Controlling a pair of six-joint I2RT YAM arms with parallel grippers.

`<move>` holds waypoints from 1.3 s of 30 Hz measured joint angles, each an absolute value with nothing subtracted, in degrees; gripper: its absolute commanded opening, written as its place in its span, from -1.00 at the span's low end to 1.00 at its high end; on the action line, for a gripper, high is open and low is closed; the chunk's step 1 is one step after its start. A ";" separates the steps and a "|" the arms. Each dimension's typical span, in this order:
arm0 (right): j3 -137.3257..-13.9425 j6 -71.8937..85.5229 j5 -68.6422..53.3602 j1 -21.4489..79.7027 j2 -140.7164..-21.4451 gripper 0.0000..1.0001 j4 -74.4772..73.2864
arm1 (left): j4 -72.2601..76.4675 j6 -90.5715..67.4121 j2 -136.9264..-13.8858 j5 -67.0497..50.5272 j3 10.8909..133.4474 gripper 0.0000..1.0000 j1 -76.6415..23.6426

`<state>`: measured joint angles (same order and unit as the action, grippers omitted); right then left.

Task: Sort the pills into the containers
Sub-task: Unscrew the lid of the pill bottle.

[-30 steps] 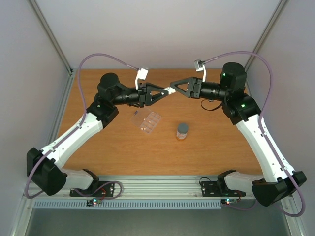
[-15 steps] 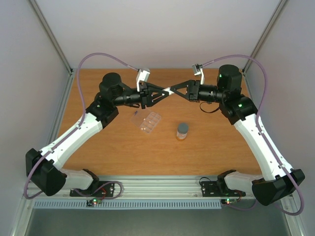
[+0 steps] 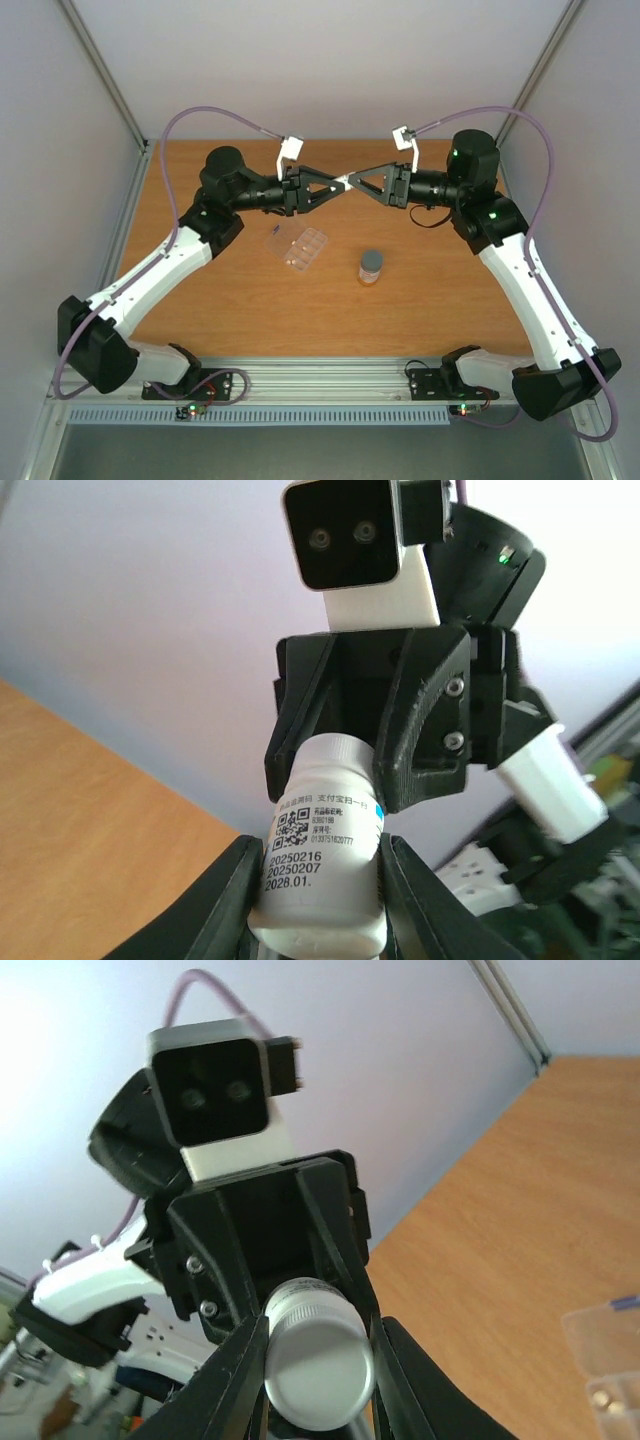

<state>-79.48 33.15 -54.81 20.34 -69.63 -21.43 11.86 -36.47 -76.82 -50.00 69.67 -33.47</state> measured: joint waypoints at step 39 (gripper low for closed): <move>-79.31 29.50 -54.37 20.03 -67.46 0.16 -20.53 | 20.34 -45.80 -80.90 -53.78 70.72 -0.99 -33.47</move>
<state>-79.31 29.50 -54.37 20.03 -67.46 -20.53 20.34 -45.80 -80.90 -53.78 70.72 -33.47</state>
